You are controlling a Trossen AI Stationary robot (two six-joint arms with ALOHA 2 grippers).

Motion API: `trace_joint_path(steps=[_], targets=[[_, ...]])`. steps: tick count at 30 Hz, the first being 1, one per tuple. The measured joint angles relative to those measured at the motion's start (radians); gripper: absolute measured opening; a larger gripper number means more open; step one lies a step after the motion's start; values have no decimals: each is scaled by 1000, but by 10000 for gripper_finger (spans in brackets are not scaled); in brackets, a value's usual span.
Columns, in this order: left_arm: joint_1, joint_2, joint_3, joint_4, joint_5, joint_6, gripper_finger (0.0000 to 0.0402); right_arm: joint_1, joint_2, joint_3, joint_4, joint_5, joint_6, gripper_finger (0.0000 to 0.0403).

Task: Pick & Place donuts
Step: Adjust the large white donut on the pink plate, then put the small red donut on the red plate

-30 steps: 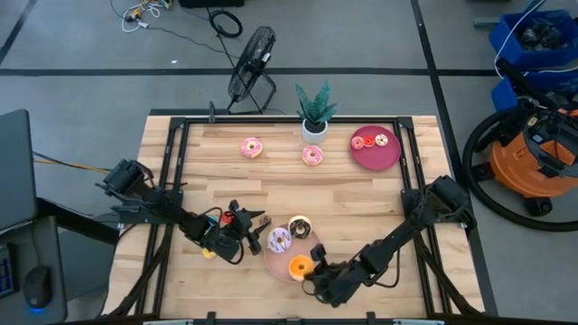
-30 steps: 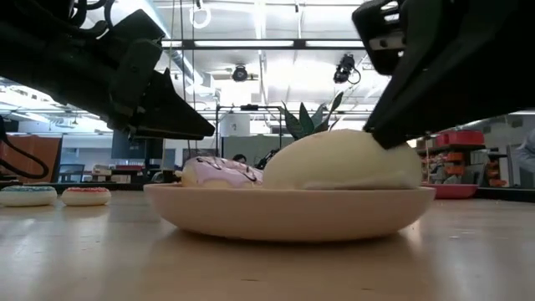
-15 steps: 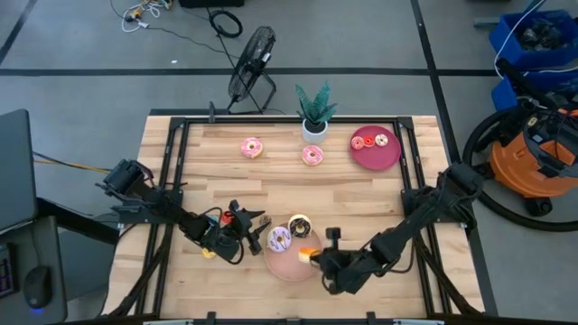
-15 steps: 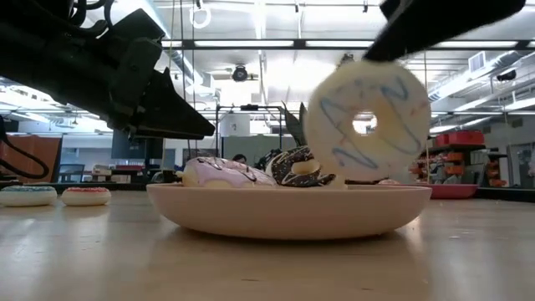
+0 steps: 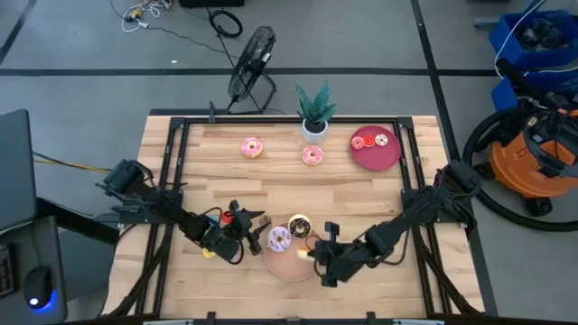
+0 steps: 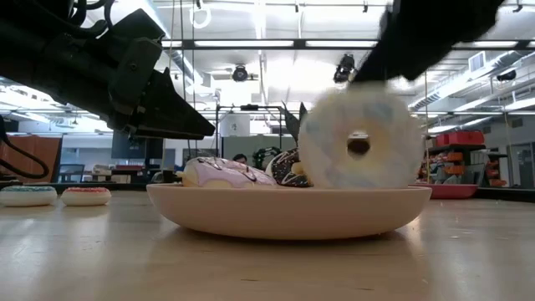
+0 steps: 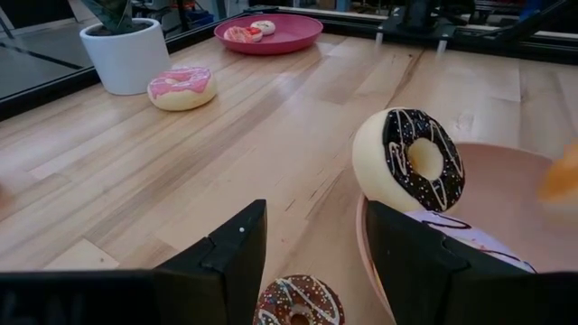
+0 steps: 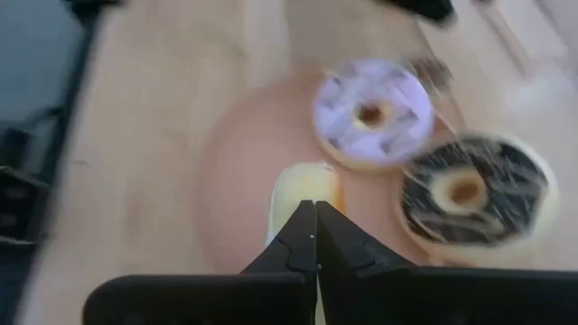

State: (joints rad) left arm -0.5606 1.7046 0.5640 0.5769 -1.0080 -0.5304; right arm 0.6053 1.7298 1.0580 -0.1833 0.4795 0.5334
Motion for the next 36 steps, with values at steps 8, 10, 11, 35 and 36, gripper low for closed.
trace_joint_path(steps=[8, 10, 11, 35, 36], targets=[[0, 0, 0, 0, 0, 0, 195, -57, -2, -139, 59, -9, 91, 0], [0, 0, 0, 1, 0, 0, 195, -61, -6, -142, 43, 9, 90, 0], [0, 0, 0, 2, 0, 0, 195, -61, -10, -142, 34, 17, 89, 0], [0, 0, 8, 2, 2, 0, 195, -58, -239, -143, -250, 157, 33, 171], [0, 0, 13, 3, 2, 1, 195, -58, -256, -143, -267, 171, 24, 173]])
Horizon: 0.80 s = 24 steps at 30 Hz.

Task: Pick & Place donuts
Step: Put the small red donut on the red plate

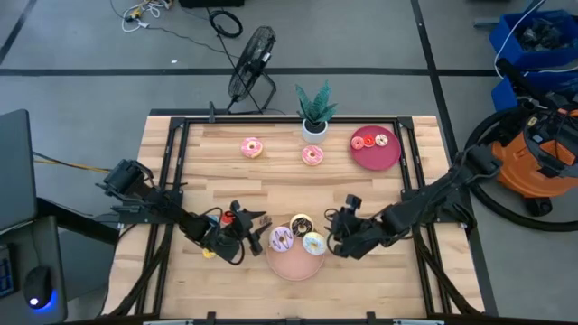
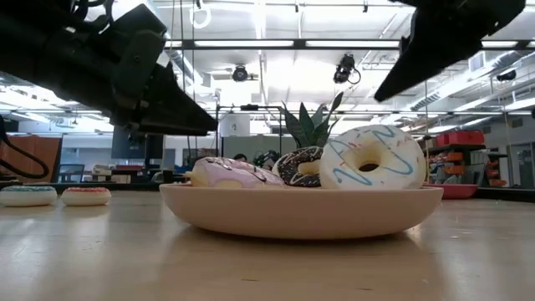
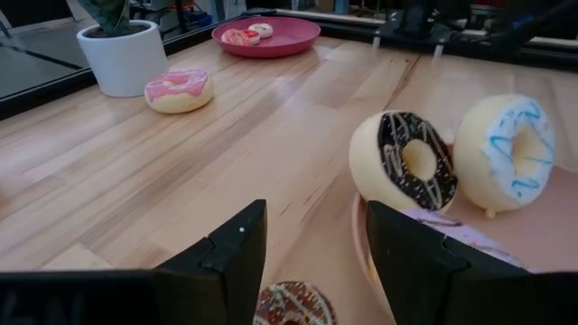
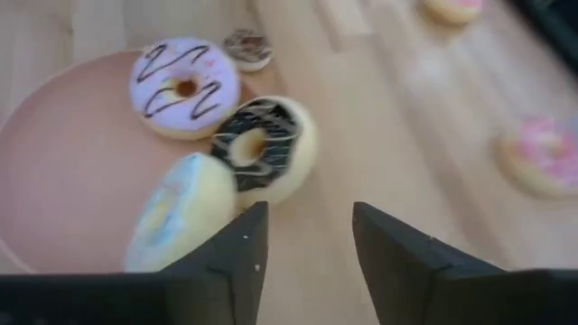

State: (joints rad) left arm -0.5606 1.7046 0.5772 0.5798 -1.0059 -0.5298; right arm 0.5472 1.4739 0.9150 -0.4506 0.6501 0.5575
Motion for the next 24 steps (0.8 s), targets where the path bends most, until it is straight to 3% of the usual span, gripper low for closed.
trace_joint_path(steps=[7, 11, 18, 24], targets=[[-10, 0, 33, 0, 20, 77, 195, -3, -41, -8, -221, 101, -40, 171], [-11, 0, 39, 2, 19, 117, 195, -39, -47, -106, -241, 134, -55, 160], [24, 0, 39, -8, 8, 138, 195, -210, -162, -288, -200, 137, -111, 135], [123, 0, 39, -82, 7, 159, 195, -430, -321, -355, -11, 170, -350, 126]])
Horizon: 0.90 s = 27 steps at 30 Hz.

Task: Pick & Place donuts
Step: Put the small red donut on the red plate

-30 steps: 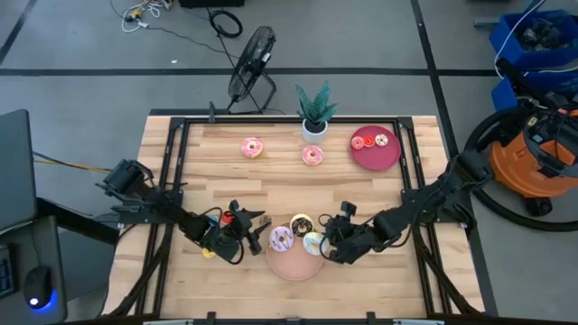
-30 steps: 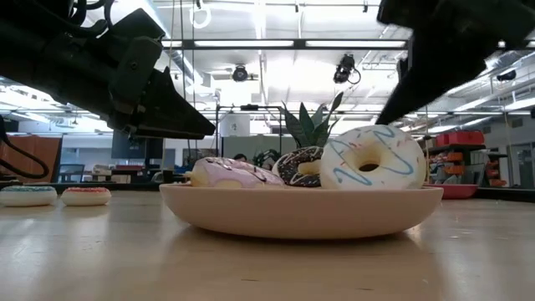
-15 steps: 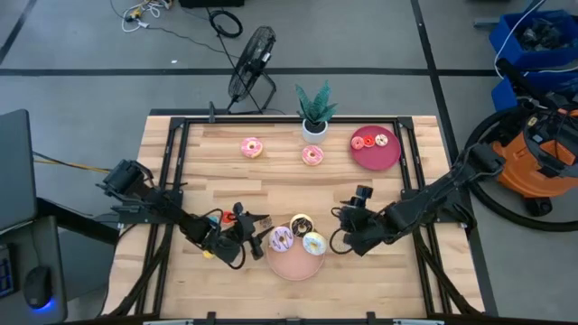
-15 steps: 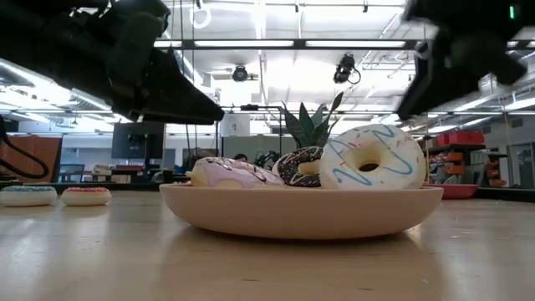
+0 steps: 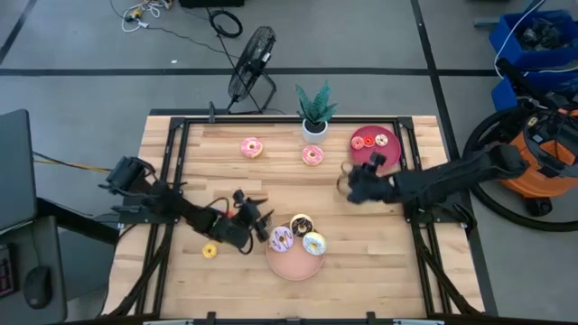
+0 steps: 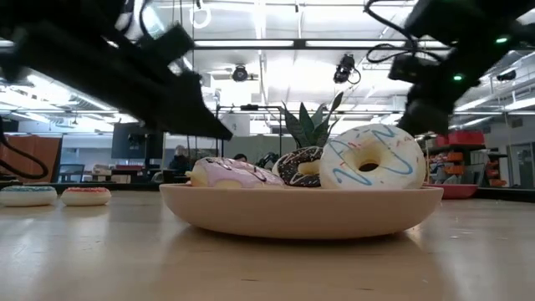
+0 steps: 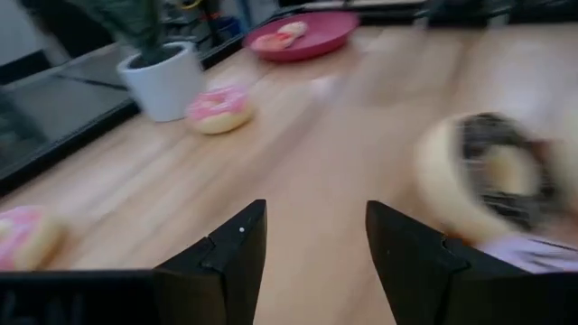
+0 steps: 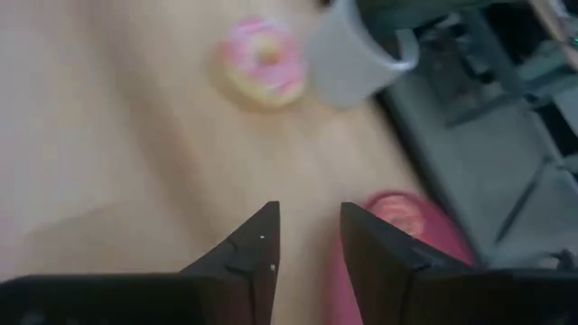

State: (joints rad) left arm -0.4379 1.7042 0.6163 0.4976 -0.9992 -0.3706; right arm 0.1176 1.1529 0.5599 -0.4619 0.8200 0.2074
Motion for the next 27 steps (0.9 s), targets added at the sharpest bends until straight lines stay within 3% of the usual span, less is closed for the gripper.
trace_joint_path(steps=[4, 7, 12, 16, 23, 27], targets=[[106, 0, -1, -84, 0, 0, 195, -205, -65, -7, 98, -50, -119, 133], [188, 0, -2, -153, 33, 0, 195, -360, -74, -7, 152, -206, -170, 145], [329, -22, -2, -221, 207, 0, 195, -519, -26, -7, 290, -504, -218, 176], [444, -72, -2, -290, 283, -5, 195, -537, 57, -7, 442, -641, -242, 203], [619, -221, -2, -596, 466, -32, 195, -485, 234, -7, 704, -674, -251, 228], [661, -334, -2, -858, 673, -32, 195, -464, 297, -7, 816, -672, -286, 226]])
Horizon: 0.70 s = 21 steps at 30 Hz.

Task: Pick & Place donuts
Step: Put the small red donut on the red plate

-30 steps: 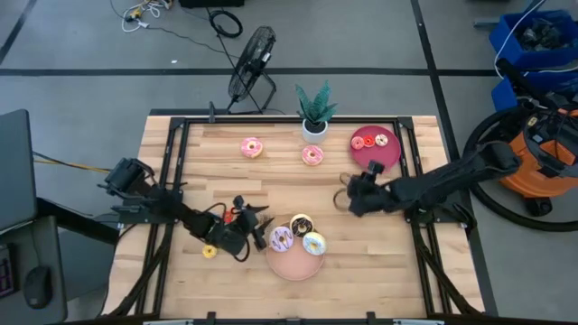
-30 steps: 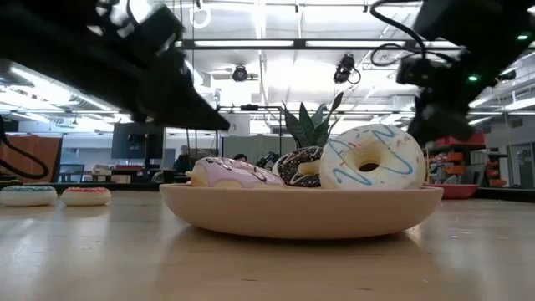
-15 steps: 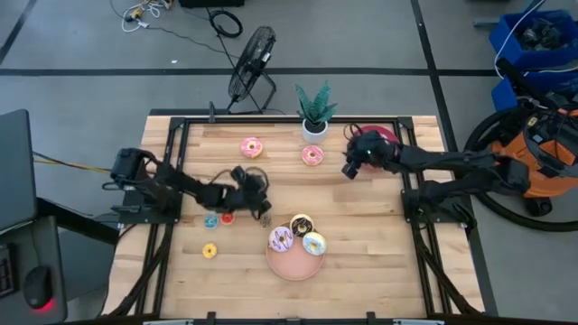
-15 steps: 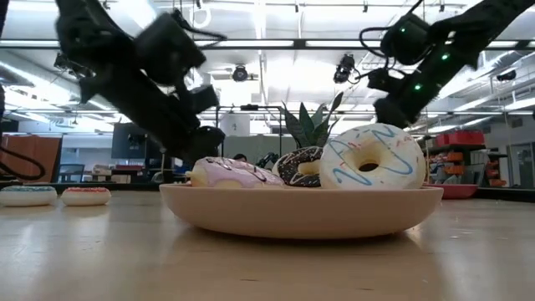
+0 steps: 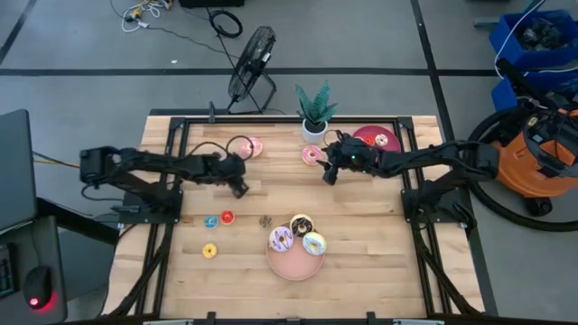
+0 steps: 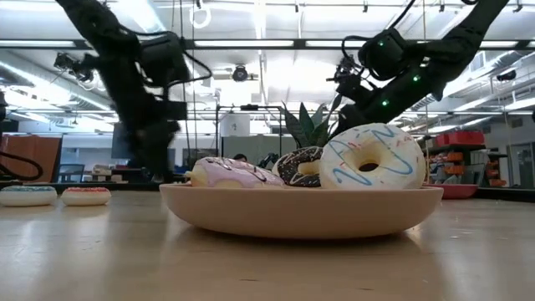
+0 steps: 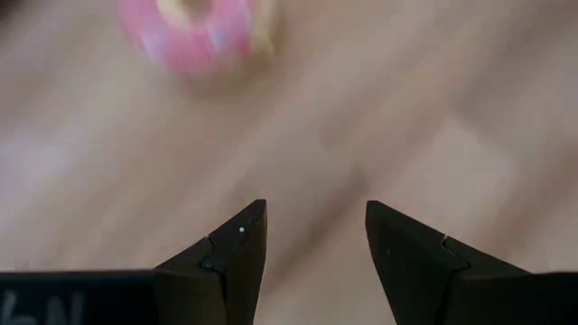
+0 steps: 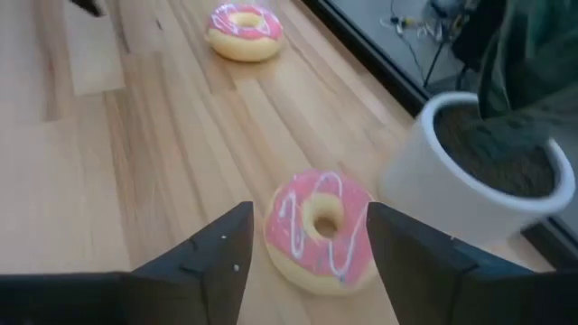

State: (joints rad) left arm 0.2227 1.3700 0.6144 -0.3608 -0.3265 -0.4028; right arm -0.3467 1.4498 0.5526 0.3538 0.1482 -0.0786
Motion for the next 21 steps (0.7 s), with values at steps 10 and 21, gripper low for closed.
trace_joint_path(steps=[10, 21], targets=[[-170, -129, 0, -361, 175, -156, 264, 8, 19, 0, 122, -3, -81, 211], [-349, -140, -145, -155, 86, -250, 290, 9, 19, 0, 23, -10, -55, 210]])
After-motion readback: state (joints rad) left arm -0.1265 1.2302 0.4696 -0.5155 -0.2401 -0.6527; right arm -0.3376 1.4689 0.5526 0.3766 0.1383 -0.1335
